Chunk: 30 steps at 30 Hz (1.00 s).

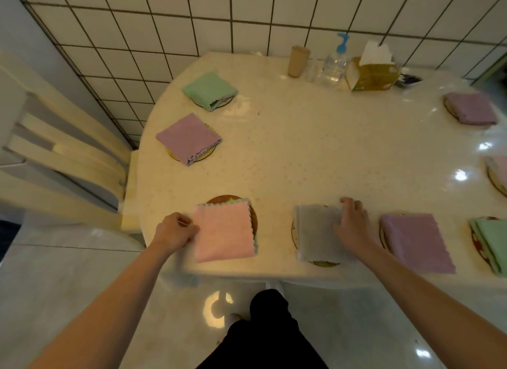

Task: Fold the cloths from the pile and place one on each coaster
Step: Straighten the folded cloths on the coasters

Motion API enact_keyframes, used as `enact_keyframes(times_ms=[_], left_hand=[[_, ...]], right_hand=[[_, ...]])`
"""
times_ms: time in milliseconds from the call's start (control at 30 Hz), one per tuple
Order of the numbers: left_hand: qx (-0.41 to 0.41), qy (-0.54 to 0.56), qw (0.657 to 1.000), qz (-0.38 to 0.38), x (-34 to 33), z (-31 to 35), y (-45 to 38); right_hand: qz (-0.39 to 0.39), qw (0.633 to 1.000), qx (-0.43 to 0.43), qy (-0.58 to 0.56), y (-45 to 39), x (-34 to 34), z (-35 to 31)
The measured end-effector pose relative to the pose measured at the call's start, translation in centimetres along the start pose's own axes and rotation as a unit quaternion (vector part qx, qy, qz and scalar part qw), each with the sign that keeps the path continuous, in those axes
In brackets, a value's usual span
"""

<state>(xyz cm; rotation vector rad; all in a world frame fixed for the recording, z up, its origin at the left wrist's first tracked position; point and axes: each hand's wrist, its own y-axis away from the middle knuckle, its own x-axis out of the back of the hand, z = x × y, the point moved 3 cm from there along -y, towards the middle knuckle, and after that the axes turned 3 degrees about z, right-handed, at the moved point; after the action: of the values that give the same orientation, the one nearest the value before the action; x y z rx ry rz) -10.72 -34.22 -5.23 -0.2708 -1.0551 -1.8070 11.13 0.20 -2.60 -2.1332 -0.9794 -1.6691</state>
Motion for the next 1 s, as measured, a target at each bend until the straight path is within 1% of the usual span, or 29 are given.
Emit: enact_keyframes(times_ms=[133,267,500,700,767,833,900,933,1000], left_hand=[[-0.012,0.053,0.998,0.021,1.8,2.1,-1.8],[-0.016,0.095,0.995,0.033,3.4,5.1,-5.5],[0.044,0.154,0.984,0.084,5.7,9.8,-13.4],[0.12,0.218,0.959,0.133,5.1,10.8,-18.1],[0.141,0.242,0.949,0.143,4.9,10.8,-19.1],[0.161,0.286,0.935,0.137,4.7,10.5,-19.7],[0.162,0.313,0.928,0.117,4.6,10.6,-19.7],[0.153,0.312,0.931,0.108,4.7,10.7,-19.9],[0.11,0.291,0.946,0.094,4.9,11.0,-19.8]], right_hand=[[-0.015,0.998,0.049,-0.044,-1.5,0.4,-4.7],[-0.029,0.99,0.102,-0.095,-5.2,0.3,-10.8],[-0.061,0.975,0.171,-0.126,-16.0,-0.9,-20.7],[-0.093,0.97,0.184,-0.127,-25.9,-2.2,-28.5],[-0.088,0.97,0.188,-0.124,-29.3,-2.6,-30.7],[-0.073,0.972,0.185,-0.124,-32.5,-2.8,-32.9],[-0.067,0.974,0.169,-0.133,-35.2,-3.0,-34.6],[-0.071,0.976,0.16,-0.133,-36.5,-3.4,-35.6],[-0.085,0.976,0.151,-0.131,-38.4,-4.0,-37.1]])
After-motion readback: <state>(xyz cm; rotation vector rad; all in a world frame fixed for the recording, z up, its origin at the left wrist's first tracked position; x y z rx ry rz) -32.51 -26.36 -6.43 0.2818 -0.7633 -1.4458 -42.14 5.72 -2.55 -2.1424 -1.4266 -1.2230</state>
